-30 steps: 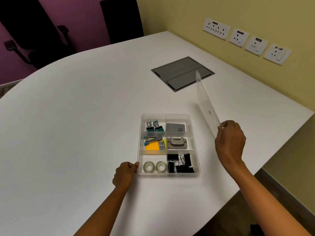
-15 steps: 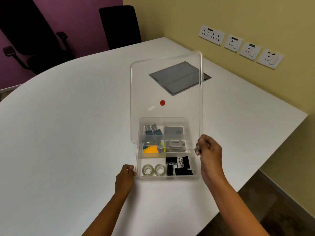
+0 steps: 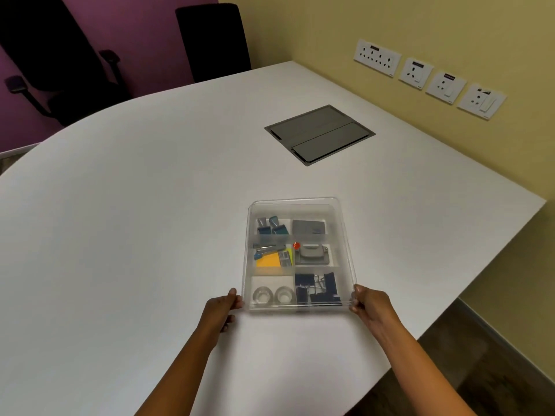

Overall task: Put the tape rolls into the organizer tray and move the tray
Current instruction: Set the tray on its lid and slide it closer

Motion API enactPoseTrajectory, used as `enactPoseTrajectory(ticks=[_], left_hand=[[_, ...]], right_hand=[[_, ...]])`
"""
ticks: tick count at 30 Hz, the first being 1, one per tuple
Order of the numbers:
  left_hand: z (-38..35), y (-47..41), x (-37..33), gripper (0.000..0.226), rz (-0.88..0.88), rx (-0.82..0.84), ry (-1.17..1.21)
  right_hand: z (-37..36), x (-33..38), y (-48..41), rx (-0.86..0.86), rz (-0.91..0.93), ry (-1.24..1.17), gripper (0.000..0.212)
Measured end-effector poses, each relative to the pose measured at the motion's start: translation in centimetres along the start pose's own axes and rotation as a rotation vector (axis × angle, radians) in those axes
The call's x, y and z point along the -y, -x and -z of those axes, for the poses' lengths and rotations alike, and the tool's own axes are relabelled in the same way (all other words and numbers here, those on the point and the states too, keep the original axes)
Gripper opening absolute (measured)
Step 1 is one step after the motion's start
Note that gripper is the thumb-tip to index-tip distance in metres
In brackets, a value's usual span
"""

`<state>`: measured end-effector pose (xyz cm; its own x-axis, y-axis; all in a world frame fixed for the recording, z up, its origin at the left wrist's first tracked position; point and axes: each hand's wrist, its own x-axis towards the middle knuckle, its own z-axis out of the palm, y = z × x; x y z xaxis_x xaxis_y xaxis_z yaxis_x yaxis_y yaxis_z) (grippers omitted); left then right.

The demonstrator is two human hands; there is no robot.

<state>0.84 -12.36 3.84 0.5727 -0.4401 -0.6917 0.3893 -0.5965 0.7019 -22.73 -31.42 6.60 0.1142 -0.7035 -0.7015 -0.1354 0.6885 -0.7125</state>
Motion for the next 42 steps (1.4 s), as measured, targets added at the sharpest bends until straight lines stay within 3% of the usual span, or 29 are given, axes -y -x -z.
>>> enactPoseTrajectory(ticks=[3, 9, 14, 20, 26, 35, 42], left_hand=[[-0.4, -0.2, 0.1, 0.027, -0.037, -0.005, -0.039], [-0.6, -0.7, 0.6, 0.024, -0.079, -0.029, -0.071], [-0.8, -1.1, 0.5, 0.029, -0.125, -0.061, -0.14], [-0.8, -2.3, -0.3, 0.053, -0.105, -0.132, -0.288], [-0.6, -2.7, -0.3, 0.057, -0.08, -0.128, -0.323], [-0.5, -0.8, 0.2, 0.014, -0.022, -0.003, -0.084], [-0.8, -1.0, -0.3, 0.013, 0.041, 0.055, -0.091]], right_hand=[[-0.3, -0.4, -0.2, -0.03, 0.079, 0.183, 0.014], [-1.7, -1.0, -0.7, -0.236, 0.293, 0.559, 0.013], [-2.1, -2.0, -0.3, -0.377, 0.393, 0.647, 0.01], [-2.6, -2.8, 0.4, -0.443, 0.505, 0.689, 0.006], [-2.1, -2.7, -0.5, -0.393, 0.409, 0.676, 0.012], [0.0, -1.3, -2.1, -0.134, -0.02, 0.378, 0.01], [0.1, -0.4, -2.5, -0.072, -0.13, 0.377, 0.023]])
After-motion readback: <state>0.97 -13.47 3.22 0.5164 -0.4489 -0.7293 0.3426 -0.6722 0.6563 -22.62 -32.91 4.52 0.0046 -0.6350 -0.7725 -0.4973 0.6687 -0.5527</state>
